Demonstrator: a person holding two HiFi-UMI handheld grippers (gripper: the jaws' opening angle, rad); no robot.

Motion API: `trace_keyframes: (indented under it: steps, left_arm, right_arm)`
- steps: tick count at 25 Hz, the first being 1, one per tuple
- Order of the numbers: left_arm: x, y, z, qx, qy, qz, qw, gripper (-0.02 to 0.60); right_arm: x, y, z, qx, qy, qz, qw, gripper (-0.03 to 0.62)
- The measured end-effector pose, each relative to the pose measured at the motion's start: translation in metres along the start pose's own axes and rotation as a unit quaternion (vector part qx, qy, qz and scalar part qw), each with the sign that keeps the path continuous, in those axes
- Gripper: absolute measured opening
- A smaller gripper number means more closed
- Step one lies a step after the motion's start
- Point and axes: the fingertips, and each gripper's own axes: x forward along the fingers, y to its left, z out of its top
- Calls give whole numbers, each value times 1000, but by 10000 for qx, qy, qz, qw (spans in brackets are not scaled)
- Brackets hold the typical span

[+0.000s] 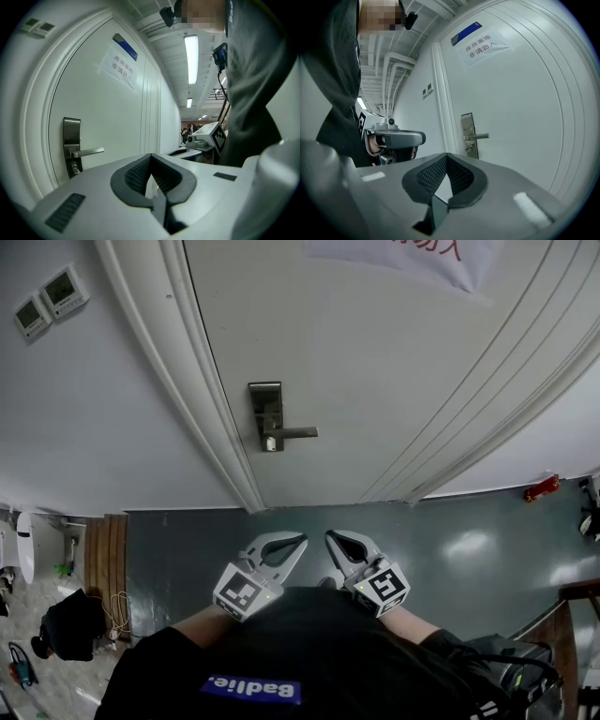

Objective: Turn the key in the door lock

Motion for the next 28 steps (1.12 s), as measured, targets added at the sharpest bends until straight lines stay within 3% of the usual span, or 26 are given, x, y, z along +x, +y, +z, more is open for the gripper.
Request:
trace_keyframes:
  steps: [28]
  left_arm:
    - [0,3,-6,-51,26,65,10000,6]
  right_arm:
    - [5,6,-3,-72,101,151,9998,-5]
